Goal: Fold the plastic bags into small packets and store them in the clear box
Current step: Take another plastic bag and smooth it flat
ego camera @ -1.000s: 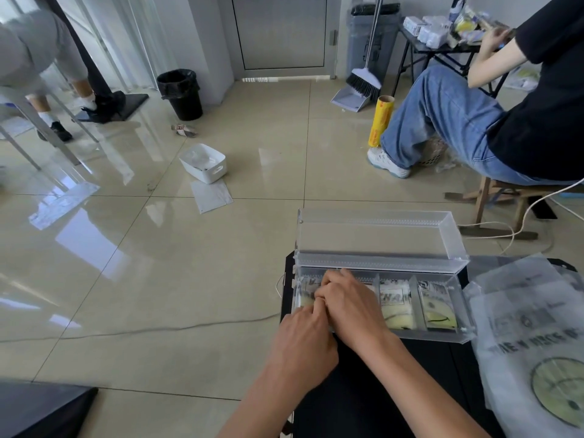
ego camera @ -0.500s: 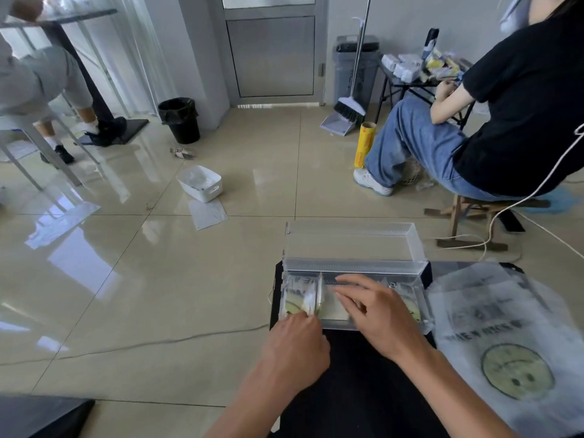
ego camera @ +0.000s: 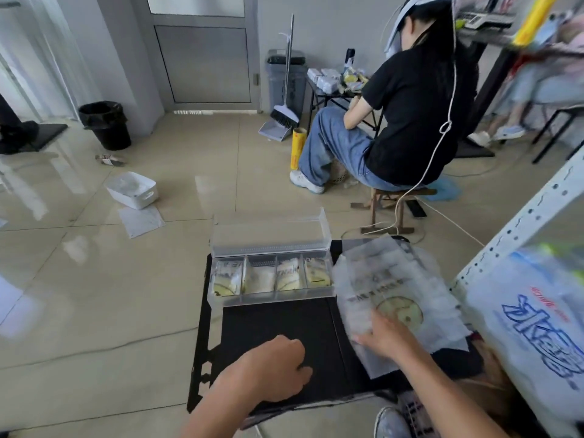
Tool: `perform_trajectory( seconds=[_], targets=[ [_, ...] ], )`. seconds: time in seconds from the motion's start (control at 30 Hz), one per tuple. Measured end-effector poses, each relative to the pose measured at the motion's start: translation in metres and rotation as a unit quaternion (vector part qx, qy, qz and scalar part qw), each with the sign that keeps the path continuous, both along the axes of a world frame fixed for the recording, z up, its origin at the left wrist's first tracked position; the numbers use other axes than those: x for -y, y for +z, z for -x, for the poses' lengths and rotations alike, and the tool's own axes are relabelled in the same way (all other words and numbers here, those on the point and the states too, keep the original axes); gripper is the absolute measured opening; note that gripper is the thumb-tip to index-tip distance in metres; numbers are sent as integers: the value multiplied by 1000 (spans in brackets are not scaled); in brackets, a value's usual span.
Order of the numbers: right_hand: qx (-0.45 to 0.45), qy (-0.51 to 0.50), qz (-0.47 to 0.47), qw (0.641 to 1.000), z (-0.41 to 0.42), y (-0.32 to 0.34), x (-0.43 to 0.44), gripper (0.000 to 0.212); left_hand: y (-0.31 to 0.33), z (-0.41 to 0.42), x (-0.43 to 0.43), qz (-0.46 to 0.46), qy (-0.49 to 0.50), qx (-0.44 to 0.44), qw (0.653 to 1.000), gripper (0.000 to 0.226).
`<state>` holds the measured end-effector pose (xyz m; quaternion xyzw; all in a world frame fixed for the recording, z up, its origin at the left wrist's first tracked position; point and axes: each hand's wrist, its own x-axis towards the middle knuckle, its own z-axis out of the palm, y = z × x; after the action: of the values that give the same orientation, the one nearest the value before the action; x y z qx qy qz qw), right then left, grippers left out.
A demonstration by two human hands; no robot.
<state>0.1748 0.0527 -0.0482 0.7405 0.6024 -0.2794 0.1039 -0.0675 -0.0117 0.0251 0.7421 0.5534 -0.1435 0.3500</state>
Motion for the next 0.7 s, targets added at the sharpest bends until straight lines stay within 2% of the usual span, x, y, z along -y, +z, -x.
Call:
perform_trajectory(
  seconds=[0.07,0.1,0.17,0.27,0.33,0.43,0.47,0.5,0.57,0.6,0.67,0.7],
  targets=[
    [-19,10,-49,999,-5,-4,8,45,0,-12,4,-6,-3,14,1000,36],
    [-27,11,-77,997,-9,-3,10,36,-2,-17,7,-3,1,27,1000,41],
    [-46,4,-144,988,-13,6,15,30,-4,-24,13,11,22,65,998,45],
    [-89,17,-247,965,-9,28,28,33,-2,-33,19,40,117,169,978,47],
    [-136,57,-330,933,2,47,39,31,3,-35,18,82,198,271,938,52],
    [-236,89,-430,867,24,75,61,22,11,-36,15,219,320,423,819,75],
    [-270,92,-440,851,32,82,69,19,16,-36,16,237,329,460,790,76],
    [-297,98,-443,840,38,88,76,16,20,-37,19,227,330,488,776,74],
    [-343,102,-425,831,46,96,86,12,25,-40,23,150,351,527,759,76],
    [-370,89,-411,829,47,98,88,10,28,-39,25,84,364,529,761,86],
    [-430,44,-375,820,42,107,87,15,35,-31,25,-111,343,482,799,106],
    [-462,34,-343,817,37,113,86,17,38,-23,25,-213,295,436,823,112]
  ],
)
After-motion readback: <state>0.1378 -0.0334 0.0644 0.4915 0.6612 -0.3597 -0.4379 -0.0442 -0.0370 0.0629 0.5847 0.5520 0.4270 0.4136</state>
